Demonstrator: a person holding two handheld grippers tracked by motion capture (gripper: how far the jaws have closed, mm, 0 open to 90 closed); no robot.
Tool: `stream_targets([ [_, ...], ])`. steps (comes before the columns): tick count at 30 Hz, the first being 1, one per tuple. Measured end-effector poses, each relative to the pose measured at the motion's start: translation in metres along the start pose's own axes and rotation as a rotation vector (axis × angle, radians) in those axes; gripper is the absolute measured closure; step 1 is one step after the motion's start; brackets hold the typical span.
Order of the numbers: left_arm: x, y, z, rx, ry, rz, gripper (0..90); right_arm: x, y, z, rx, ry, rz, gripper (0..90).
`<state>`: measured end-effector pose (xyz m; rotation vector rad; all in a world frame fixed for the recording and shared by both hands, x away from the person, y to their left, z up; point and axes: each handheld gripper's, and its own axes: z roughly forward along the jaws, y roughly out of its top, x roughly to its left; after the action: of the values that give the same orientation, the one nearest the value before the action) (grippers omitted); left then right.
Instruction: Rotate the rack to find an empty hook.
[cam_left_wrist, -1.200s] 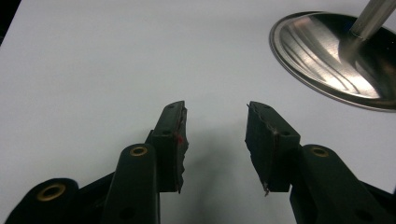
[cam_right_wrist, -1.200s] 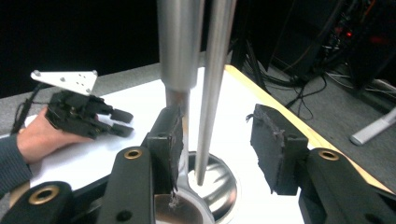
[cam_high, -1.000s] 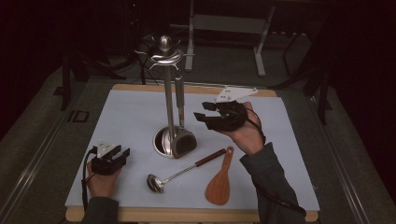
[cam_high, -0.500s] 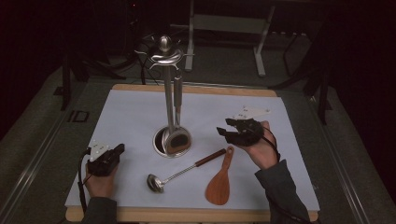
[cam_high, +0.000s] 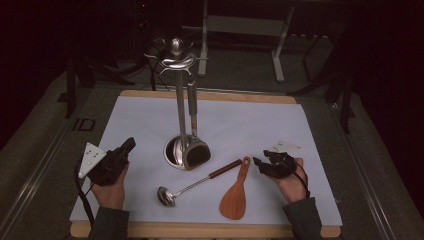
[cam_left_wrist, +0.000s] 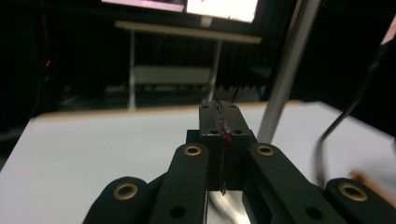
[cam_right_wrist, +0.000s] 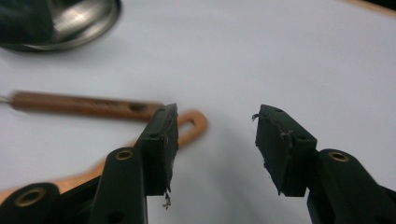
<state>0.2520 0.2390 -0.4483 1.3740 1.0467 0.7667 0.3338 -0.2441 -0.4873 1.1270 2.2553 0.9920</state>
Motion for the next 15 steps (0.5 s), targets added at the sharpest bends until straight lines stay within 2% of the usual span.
stream_targets([
  [4,-0.012,0.023,0.001,-0.078,-0.036,-0.009,89.6,-0.006,-0.018,0.000,-0.020,-0.016,0.056,48.5],
  [7,-0.023,0.038,0.003,-0.127,-0.055,-0.002,89.6,-0.012,-0.024,0.000,-0.003,-0.037,0.072,48.2],
  [12,-0.040,0.061,0.013,-0.176,-0.087,0.015,89.6,-0.018,-0.031,-0.005,-0.025,-0.052,0.110,48.2],
  [15,-0.050,0.074,0.020,-0.198,-0.108,0.029,89.5,-0.020,-0.034,-0.006,-0.030,-0.070,0.117,48.2],
])
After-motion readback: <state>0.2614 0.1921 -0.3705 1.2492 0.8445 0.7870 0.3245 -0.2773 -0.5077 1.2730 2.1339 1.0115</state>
